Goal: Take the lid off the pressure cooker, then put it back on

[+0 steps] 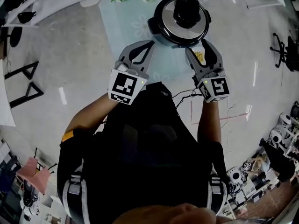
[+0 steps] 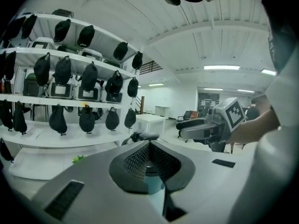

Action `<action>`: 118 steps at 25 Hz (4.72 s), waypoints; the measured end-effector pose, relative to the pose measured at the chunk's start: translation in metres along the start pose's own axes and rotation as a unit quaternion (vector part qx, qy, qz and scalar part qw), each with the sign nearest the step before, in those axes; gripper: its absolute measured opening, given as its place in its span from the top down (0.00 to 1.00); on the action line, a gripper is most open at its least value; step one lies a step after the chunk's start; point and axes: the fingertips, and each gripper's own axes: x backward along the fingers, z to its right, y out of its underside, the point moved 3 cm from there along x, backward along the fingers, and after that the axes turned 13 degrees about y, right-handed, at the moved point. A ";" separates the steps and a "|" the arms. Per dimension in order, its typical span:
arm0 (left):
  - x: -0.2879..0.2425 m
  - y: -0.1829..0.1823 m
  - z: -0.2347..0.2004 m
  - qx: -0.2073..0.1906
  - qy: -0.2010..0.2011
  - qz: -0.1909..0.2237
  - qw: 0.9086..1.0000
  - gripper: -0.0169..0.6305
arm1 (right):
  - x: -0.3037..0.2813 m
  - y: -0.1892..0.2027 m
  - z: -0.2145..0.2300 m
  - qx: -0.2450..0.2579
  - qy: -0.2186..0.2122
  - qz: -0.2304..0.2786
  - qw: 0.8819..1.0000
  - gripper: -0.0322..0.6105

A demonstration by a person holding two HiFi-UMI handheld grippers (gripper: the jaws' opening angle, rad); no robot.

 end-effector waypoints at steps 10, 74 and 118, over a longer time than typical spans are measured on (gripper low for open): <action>-0.039 -0.002 -0.016 0.008 -0.096 -0.016 0.995 0.96 | -0.069 0.004 0.045 0.083 -0.121 0.003 0.989 0.44; -0.077 0.014 -0.057 0.038 -0.183 -0.044 0.981 0.96 | -0.165 0.022 0.037 0.227 -0.297 -0.075 0.924 0.50; 0.031 0.030 -0.052 -0.026 0.050 -0.016 0.998 0.96 | 0.002 0.008 -0.069 0.118 0.004 -0.118 0.986 0.50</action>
